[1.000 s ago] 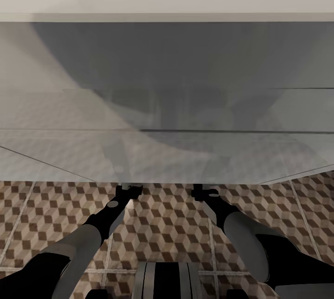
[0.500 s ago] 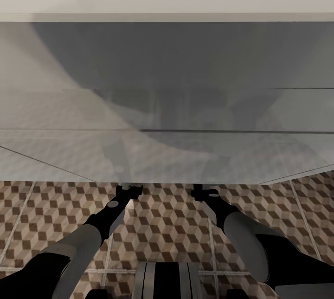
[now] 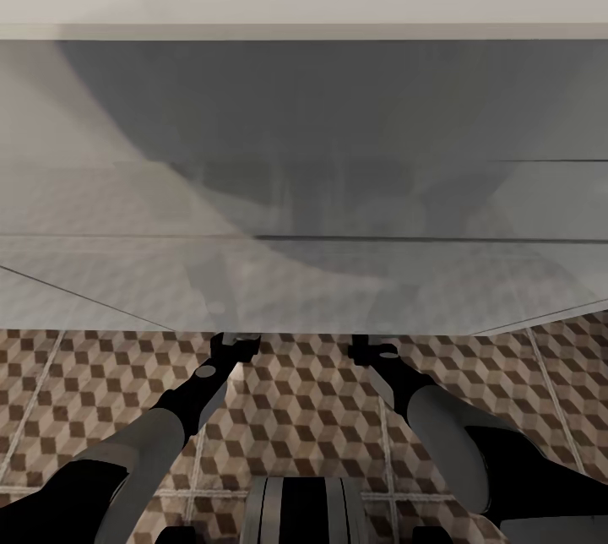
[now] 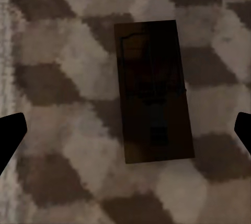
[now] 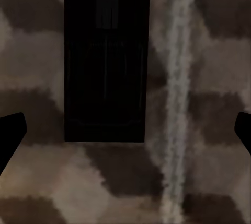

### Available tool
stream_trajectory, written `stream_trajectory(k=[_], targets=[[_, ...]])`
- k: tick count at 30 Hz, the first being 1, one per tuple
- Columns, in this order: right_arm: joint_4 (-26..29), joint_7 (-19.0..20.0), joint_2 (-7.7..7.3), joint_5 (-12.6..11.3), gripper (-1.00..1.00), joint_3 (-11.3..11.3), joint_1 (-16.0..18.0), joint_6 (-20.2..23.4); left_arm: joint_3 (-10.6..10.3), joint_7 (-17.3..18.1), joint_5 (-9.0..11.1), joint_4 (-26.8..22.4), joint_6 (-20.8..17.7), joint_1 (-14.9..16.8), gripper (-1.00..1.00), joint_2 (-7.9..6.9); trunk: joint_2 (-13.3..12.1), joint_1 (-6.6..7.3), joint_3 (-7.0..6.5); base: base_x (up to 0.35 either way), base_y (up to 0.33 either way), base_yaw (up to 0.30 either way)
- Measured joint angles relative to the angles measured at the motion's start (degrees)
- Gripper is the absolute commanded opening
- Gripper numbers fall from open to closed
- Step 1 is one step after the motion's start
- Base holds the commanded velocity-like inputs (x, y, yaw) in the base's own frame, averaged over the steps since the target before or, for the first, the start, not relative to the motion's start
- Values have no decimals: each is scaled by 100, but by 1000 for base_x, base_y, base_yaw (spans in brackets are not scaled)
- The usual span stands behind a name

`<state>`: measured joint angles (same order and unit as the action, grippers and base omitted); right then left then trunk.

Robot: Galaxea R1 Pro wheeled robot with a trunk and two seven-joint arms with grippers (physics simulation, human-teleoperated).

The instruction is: Take the four mousetraps from the cabinet in the bathroom and place them on the bathroom floor. Make sure all four end up on the same floor surface, and ensure that at least two of them are either under or directly next to the same bathroom sink.

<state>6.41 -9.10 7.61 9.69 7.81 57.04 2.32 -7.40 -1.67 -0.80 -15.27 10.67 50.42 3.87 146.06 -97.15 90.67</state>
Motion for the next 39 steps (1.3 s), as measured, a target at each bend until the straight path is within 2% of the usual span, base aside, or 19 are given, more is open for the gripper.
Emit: stream_trajectory(k=[20,26,32,39], targets=[[1,3,5,0,100,0,0,-18,4,0,-5,0,64,0,100,-5,0,0,0,0,0,0],[1,6,4,0,100,-2,0,-24,0,-2,-26,0,288,0,100,-7,0,0,0,0,0,0],[3,7,2,0,100,-4,0,-30,-1,-33,-70,0,685,0,100,-6,0,0,0,0,0,0],[3,5,1,0,100,-3,0,-32,-2,-48,-87,-4,816,0,100,-2,0,0,0,0,0,0]])
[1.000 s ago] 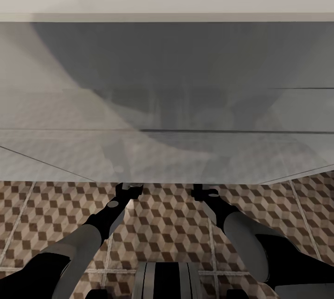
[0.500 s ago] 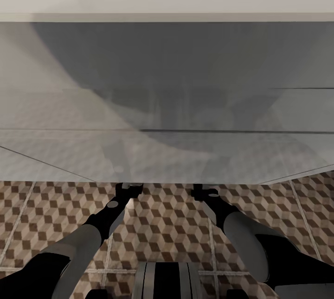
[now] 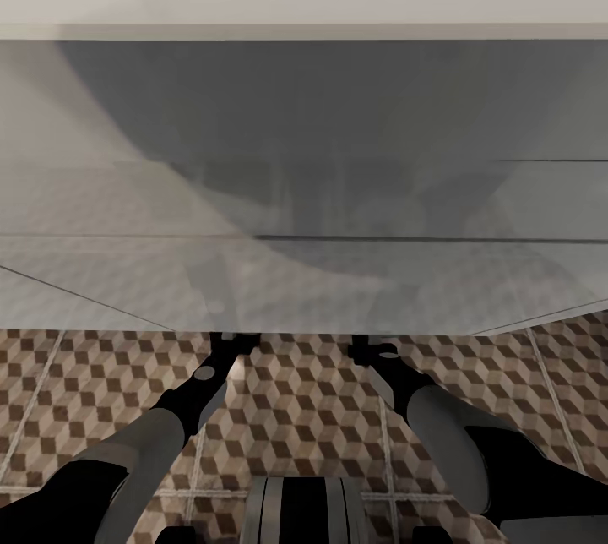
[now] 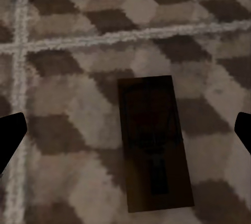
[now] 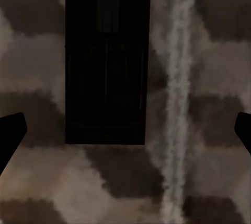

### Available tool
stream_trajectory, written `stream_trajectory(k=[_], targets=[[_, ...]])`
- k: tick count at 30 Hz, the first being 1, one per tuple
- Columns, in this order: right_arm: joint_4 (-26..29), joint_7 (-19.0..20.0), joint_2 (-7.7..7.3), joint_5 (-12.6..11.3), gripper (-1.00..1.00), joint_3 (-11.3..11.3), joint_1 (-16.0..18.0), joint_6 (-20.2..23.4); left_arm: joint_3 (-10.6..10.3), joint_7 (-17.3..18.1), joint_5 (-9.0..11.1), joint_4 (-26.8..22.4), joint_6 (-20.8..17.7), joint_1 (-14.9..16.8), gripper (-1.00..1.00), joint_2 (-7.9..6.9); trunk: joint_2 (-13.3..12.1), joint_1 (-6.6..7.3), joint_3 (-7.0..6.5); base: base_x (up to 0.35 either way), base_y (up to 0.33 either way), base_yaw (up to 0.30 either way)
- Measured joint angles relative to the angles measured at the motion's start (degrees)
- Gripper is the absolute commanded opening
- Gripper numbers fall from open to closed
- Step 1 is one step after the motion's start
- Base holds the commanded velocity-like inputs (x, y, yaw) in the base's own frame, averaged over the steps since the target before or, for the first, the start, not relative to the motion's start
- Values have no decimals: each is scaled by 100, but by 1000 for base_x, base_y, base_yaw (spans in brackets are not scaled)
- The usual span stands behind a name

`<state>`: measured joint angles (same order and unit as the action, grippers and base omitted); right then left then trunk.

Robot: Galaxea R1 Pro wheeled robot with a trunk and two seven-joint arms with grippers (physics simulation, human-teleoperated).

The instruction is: Take the four mousetraps from the cabinet in the bathroom and place them on the bathroom floor. Make sure all four end up on the same floor surface, and ensure that at least two of them are either under or directly next to the same bathroom sink.

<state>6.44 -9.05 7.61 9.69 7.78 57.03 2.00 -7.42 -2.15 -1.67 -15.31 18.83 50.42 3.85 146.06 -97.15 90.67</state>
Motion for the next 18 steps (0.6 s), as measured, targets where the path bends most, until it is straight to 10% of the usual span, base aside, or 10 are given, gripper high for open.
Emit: stream_trajectory(k=[18], targets=[[1,2,1,8,100,-6,0,-31,66,-18,67,-51,-142,0,100,17,0,-3,0,-189,0,0]])
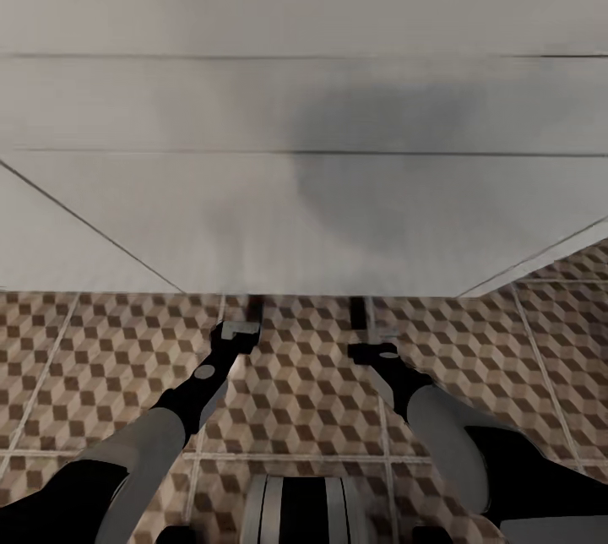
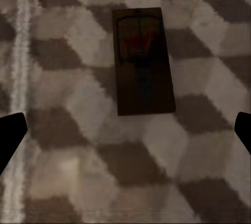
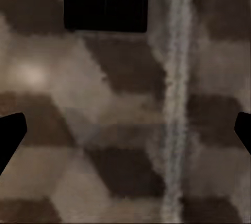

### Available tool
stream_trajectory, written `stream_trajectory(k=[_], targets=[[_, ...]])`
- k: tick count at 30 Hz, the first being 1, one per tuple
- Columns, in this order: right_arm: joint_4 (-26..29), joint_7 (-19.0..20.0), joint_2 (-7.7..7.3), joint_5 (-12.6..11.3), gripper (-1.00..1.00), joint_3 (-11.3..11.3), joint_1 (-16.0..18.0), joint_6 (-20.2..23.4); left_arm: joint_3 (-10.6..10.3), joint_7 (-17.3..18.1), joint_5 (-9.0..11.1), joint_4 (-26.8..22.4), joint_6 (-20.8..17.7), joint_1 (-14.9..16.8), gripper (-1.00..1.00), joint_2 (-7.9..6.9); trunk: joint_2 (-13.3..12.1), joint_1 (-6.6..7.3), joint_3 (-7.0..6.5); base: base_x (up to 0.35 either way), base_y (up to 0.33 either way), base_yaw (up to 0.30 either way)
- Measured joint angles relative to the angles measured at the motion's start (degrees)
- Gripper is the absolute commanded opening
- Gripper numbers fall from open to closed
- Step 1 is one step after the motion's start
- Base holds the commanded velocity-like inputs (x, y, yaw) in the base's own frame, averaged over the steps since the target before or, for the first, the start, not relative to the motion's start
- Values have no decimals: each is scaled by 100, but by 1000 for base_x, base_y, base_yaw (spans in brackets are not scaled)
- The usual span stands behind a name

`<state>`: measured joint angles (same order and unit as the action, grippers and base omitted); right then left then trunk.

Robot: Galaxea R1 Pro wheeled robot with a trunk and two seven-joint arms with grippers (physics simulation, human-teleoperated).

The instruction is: Take the four mousetraps from the cabinet in the bathroom and place them on the bathroom floor. Make sure all four end up on the same floor surface, and ensure that at least two of them are either under or directly next to the same bathroom sink.

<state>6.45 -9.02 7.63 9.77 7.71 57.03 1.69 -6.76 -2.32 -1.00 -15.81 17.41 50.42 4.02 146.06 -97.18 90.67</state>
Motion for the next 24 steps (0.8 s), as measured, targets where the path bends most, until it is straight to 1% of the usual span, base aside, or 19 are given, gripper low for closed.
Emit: stream_trajectory(k=[9,24], targets=[[2,1,6,7,100,-1,0,-49,7,8,4,-13,-117,0,100,0,0,0,0,-336,0,0],[5,2,15,4,100,-9,-1,-149,8,17,11,-8,-142,0,100,4,0,0,0,-344,0,0]])
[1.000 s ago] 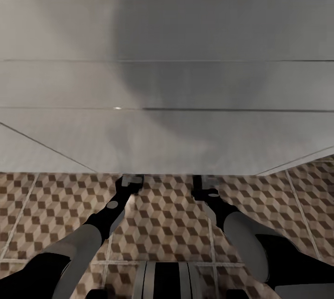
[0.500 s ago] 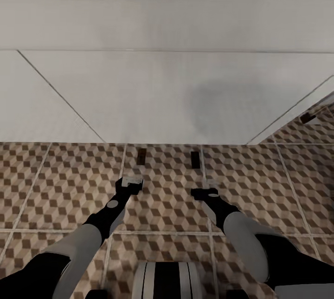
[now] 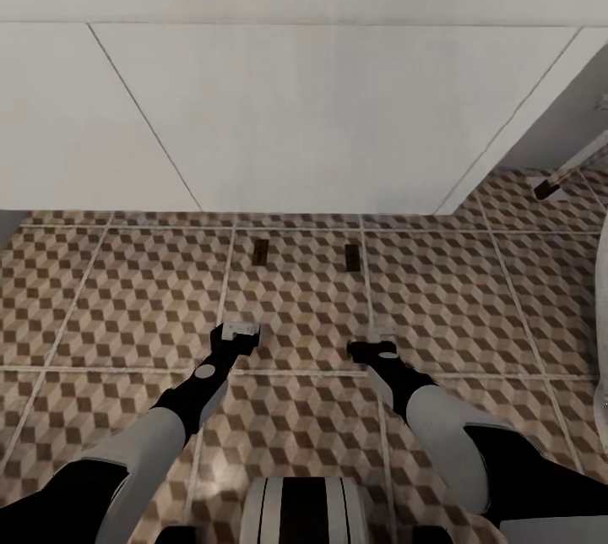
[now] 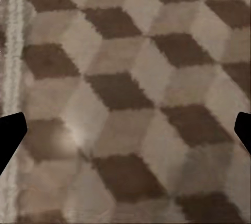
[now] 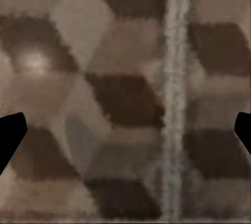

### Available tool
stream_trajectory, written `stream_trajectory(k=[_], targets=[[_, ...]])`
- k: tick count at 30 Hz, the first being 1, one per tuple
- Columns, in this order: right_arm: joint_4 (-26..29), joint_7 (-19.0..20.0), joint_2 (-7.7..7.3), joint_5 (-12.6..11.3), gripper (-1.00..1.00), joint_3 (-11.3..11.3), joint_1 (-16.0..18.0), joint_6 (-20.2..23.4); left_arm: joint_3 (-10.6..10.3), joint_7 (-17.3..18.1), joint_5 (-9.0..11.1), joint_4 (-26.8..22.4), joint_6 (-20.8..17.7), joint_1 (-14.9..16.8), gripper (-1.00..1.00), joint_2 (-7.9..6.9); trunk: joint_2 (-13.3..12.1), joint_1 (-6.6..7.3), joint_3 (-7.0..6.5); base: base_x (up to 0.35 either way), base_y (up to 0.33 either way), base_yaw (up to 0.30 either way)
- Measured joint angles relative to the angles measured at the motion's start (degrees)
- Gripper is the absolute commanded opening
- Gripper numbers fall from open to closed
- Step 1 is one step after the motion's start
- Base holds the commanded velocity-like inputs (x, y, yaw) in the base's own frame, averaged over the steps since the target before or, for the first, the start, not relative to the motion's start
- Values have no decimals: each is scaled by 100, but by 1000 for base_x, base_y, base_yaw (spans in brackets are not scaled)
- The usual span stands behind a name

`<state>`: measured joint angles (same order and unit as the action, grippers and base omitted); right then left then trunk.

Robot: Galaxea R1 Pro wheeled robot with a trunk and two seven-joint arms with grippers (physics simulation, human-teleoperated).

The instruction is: Take the four mousetraps from the cabinet in the bathroom and place them on the bathroom floor. Make sure all four end up on the same floor surface, and ensure that at least two of them are either under or directly next to the same bathroom sink.

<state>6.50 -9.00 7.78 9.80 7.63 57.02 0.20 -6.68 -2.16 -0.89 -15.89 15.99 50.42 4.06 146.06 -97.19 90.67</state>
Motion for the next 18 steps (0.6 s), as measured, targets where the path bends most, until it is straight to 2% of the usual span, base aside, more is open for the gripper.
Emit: stream_trajectory(k=[18], targets=[[3,1,17,34,100,-18,-1,-174,-4,26,2,1,-1,0,100,3,0,0,0,-345,0,0]])
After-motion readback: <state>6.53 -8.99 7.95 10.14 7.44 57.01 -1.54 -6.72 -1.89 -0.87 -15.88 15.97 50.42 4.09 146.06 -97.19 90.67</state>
